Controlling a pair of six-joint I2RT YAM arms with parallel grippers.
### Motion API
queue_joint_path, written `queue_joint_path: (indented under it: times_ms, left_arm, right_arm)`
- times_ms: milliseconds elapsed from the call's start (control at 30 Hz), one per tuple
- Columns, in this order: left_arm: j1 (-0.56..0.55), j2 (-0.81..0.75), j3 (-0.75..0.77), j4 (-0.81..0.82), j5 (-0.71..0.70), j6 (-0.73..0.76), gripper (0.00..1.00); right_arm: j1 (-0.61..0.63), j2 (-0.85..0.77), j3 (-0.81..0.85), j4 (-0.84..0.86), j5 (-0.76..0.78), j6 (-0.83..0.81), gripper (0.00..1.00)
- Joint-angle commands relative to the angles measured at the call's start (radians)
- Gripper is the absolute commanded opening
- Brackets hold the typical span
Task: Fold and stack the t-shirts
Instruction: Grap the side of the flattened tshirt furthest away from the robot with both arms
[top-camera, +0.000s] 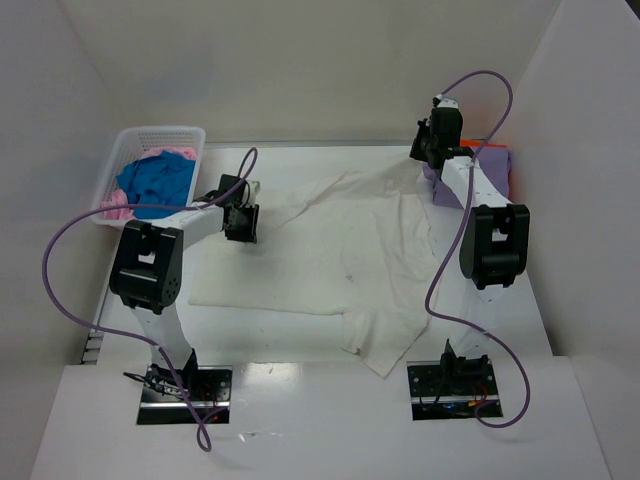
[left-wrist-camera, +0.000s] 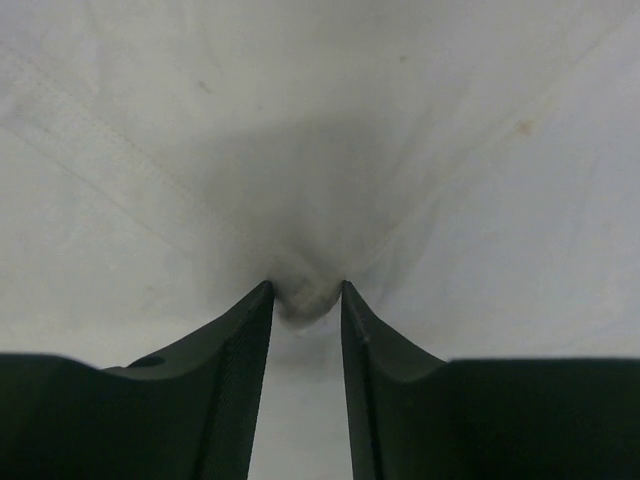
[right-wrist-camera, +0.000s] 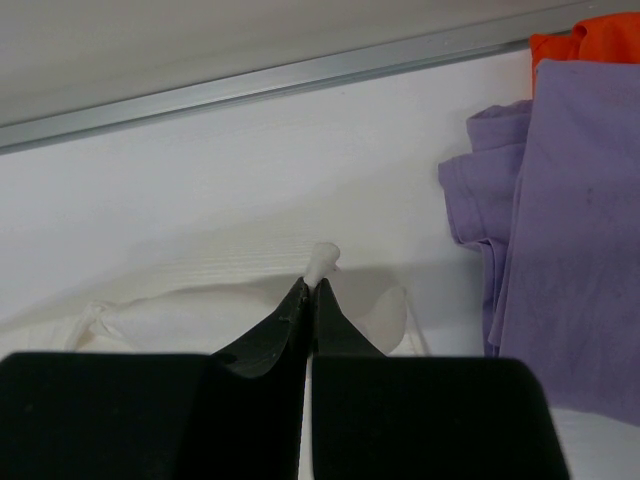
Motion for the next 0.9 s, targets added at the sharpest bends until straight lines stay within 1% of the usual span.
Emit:
queue_joint_path:
  times_ms: [0,133,167,300,333,400,433,500,600,633,700,767,833,867]
  left_arm:
    - [0.003,0.008,0.030,0.003,-0.073,-0.020,0.41]
    - [0.003,0.008,0.030,0.003,-0.084,-0.029,0.31]
    - [0.003,0.008,0.030,0.003,-0.084,-0.029,0.27]
    - [0.003,0.019,0.039,0.003,-0.072,-0.029,0.26]
    - [0.003,0.019,0.039,0.003,-0.061,-0.020,0.20]
    - [0.003,0.019,0.039,-0.006,-0.061,-0.020,0.13]
    - [0.003,0.019,0.051,-0.006,-0.052,-0.020,0.00]
    - [0.003,0.006,0.069,-0.006,-0.061,-0.020,0.00]
    - [0.003,-0.021,0.126,-0.017,-0.142,0.003,0.00]
    - [0.003,-0.021,0.183,-0.026,-0.195,0.012,0.00]
    - [0.012,-0.021,0.250,-0.039,-0.239,0.049,0.00]
    - [0.027,-0.021,0.313,-0.039,-0.314,0.068,0.00]
    - [0.050,0.008,0.395,-0.028,-0.374,0.098,0.00]
    - [0.050,0.018,0.443,-0.017,-0.429,0.117,0.00]
  right_arm:
    - [-0.003,-0.068,-0.013,0.049,0.021,-0.019,0.00]
    - [-0.003,-0.068,-0.013,0.049,0.021,-0.019,0.00]
    - [-0.003,-0.068,-0.013,0.049,0.021,-0.019,0.00]
    - [-0.003,-0.068,-0.013,0.049,0.021,-0.019,0.00]
    - [-0.003,-0.068,-0.013,0.049,0.021,-0.019,0.00]
    - [-0.003,-0.068,-0.013,0.049,0.021,-0.019,0.00]
    - [-0.003,-0.068,-0.013,0.049,0.021,-0.019,0.00]
    - [-0.003,-0.059,-0.013,0.049,0.021,-0.019,0.00]
    - [-0.003,-0.059,0.007,0.040,0.032,-0.019,0.00]
    - [-0.003,-0.059,0.019,0.040,0.032,-0.010,0.00]
    - [-0.003,-0.059,0.035,0.040,0.032,-0.009,0.00]
    - [-0.003,-0.059,0.049,0.030,0.032,0.000,0.00]
    - [-0.003,-0.049,0.070,0.019,0.032,0.000,0.00]
    - [-0.003,-0.049,0.070,0.019,0.032,0.000,0.00]
